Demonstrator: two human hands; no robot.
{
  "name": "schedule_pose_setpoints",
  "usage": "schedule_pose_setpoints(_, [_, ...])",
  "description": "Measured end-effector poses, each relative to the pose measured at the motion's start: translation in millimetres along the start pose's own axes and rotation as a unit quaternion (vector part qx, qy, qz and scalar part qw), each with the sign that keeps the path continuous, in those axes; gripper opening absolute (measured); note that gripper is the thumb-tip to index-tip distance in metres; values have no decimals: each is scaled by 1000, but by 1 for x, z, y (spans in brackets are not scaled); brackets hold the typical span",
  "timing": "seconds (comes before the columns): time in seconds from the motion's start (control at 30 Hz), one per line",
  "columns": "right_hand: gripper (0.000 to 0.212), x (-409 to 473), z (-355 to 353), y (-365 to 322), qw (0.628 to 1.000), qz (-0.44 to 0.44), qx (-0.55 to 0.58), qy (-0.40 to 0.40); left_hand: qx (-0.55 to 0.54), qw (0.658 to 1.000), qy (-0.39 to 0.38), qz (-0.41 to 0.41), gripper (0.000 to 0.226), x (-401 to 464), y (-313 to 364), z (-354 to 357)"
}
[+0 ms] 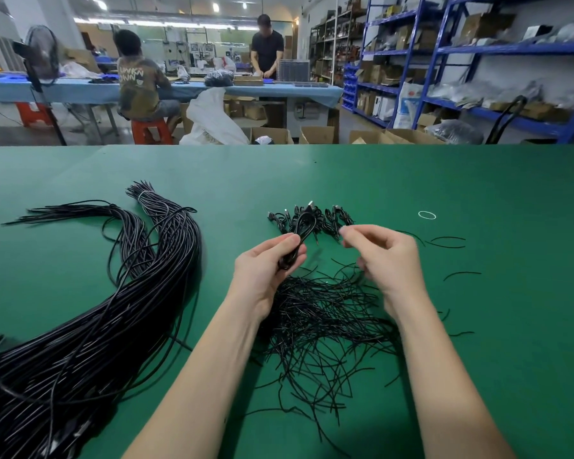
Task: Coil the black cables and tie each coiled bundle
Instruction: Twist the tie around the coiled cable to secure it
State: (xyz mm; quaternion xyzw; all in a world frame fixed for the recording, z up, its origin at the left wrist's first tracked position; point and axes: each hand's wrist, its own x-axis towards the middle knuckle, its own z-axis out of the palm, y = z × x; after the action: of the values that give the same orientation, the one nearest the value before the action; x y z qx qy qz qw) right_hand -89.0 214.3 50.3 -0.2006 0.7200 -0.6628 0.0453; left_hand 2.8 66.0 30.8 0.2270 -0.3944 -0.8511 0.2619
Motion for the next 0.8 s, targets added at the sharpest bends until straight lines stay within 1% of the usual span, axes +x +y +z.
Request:
schedule_pose_setpoints(0.03, [9, -3, 7, -2, 1000, 7, 24, -15, 9, 1000, -3, 6, 8, -1, -1, 1])
schedule_pose_setpoints(0.07, [9, -5, 13, -3, 999, 5, 22, -27, 19, 1000, -7, 12, 9, -2, -3, 3])
schedule_pose_setpoints(0.27, [5, -12, 28, 1, 996, -55, -62, -42, 50, 997, -23, 46, 13, -6, -2, 7])
schedule_pose_setpoints(0.4, [9, -11, 28, 2, 992, -81, -98, -27, 71, 995, -26, 61, 15, -6, -2, 7])
schedule_pose_setpoints(0.6, [12, -9, 31, 4, 995, -55, -86, -16, 122, 988, -39, 92, 7, -7, -3, 8])
schedule_pose_setpoints(0.73, [15, -7, 31, 5, 987, -85, -133, 6, 156, 981, -48, 108, 4, -11, -4, 13])
schedule_pose_setpoints(0.8, [15, -7, 30, 4, 982, -110, -152, 1, 176, 976, -45, 117, 5, -12, -4, 14])
